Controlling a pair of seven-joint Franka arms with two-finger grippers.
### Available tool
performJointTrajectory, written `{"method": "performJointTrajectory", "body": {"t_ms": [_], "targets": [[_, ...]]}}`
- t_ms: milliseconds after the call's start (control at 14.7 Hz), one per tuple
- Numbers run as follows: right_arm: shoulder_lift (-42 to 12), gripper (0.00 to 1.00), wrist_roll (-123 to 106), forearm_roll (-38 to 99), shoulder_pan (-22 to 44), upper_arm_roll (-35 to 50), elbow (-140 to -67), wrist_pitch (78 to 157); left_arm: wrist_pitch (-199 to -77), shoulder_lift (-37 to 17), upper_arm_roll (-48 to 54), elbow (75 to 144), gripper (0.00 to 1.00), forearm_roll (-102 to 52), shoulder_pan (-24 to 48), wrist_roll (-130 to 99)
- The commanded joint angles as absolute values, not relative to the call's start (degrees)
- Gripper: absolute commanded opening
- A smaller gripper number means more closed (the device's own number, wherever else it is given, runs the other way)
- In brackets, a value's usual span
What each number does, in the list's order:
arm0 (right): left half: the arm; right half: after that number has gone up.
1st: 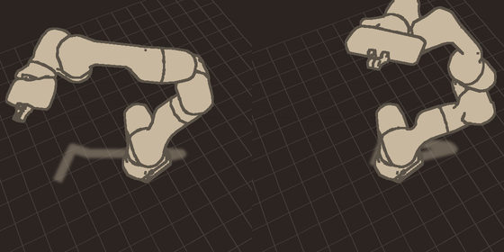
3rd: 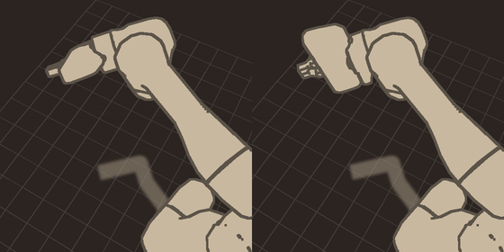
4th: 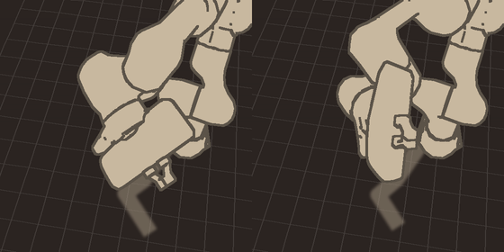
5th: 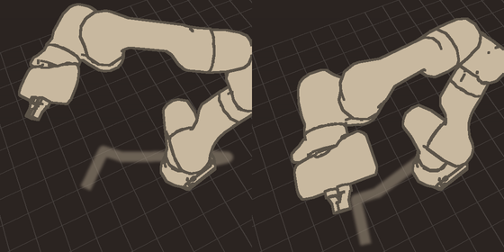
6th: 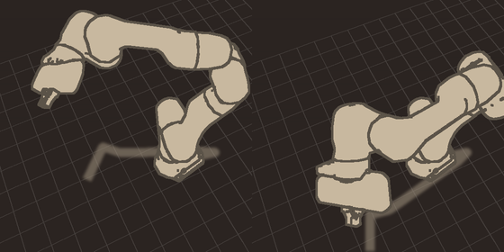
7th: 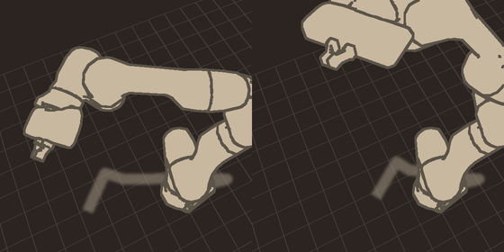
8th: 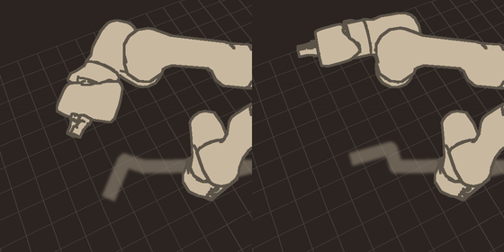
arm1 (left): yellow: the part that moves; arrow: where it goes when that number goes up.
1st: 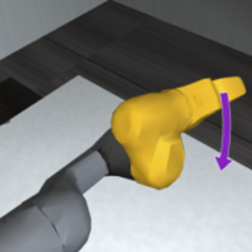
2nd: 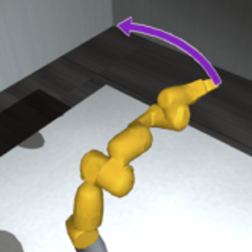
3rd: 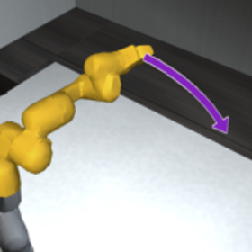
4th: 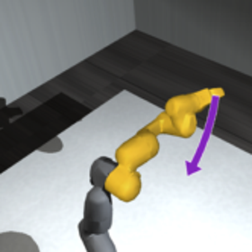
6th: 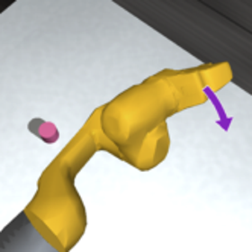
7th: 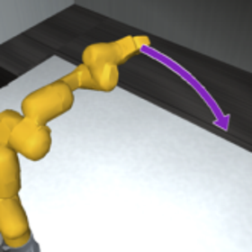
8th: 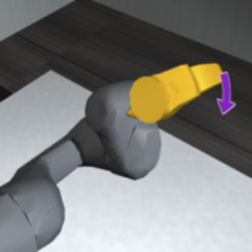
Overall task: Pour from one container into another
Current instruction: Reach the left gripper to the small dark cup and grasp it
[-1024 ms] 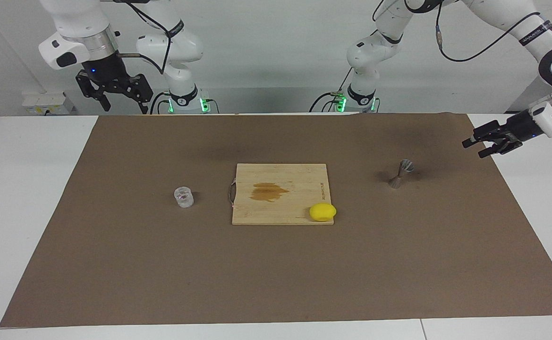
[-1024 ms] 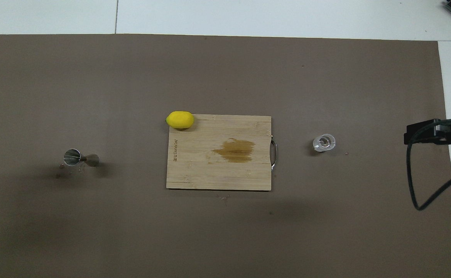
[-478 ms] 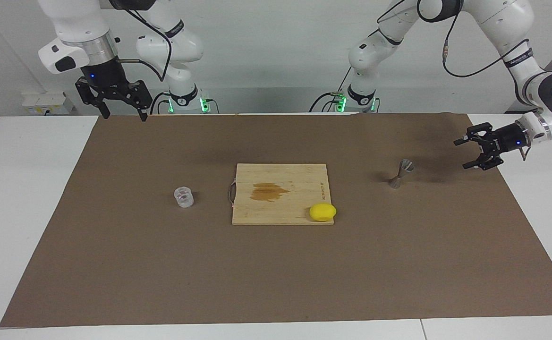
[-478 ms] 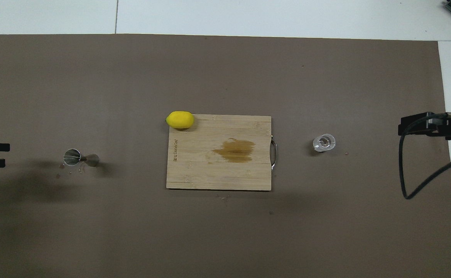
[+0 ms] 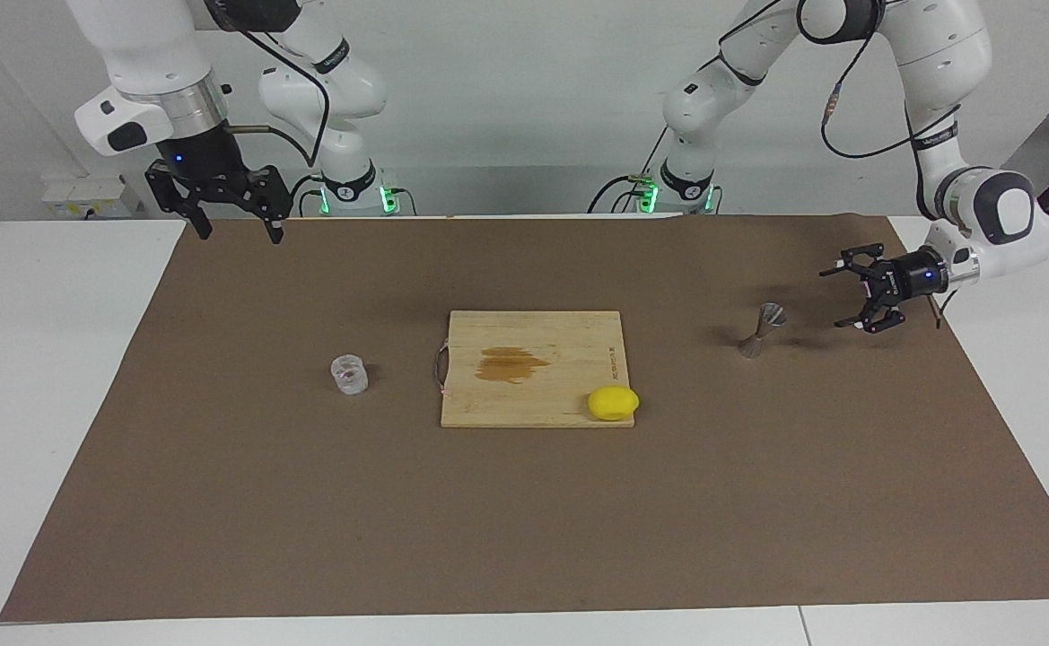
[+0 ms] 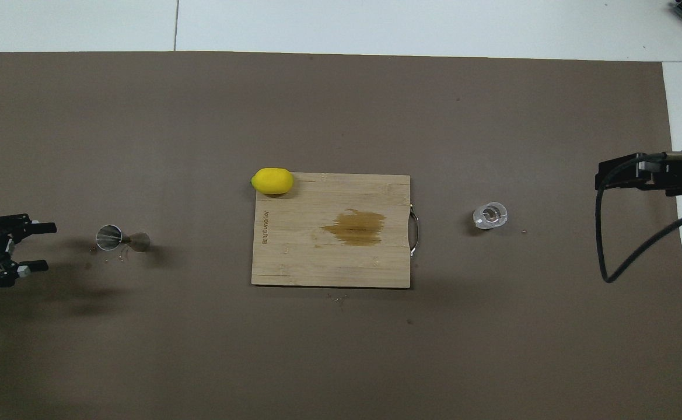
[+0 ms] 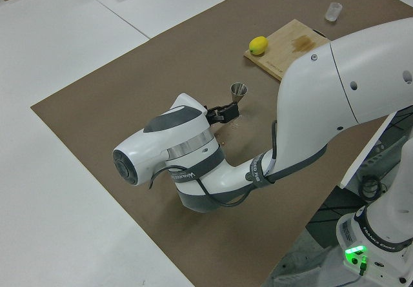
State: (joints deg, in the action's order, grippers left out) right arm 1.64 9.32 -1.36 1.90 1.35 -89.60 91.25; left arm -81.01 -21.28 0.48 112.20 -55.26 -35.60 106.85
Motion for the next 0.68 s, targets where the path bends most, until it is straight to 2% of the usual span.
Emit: {"method": "performJointTrajectory", "body": {"t_ms": [0, 136, 273, 614], "targets": [[-3.3, 0.98, 8.7, -1.8, 1.5, 1.6, -82.9, 87.5, -77.5, -24.9, 0.6, 112.0, 1.0, -58.6, -36.3, 115.5], [-5.8, 0.98, 8.6, -1.8, 1.5, 1.7, -79.9, 85.4, -75.0, -27.8, 0.5, 111.8, 1.0, -61.1, -36.5, 123.5], [-5.9, 0.98, 8.8, -1.7, 1.7, 1.7, -80.2, 85.9, -73.8, -28.6, 0.5, 111.9, 1.0, -62.2, -36.5, 132.6], [-1.6, 0.97, 8.2, -1.8, 1.0, 1.6, -89.0, 88.1, -71.6, -28.7, 0.5, 113.4, 1.0, -62.8, -35.3, 142.4]]}}
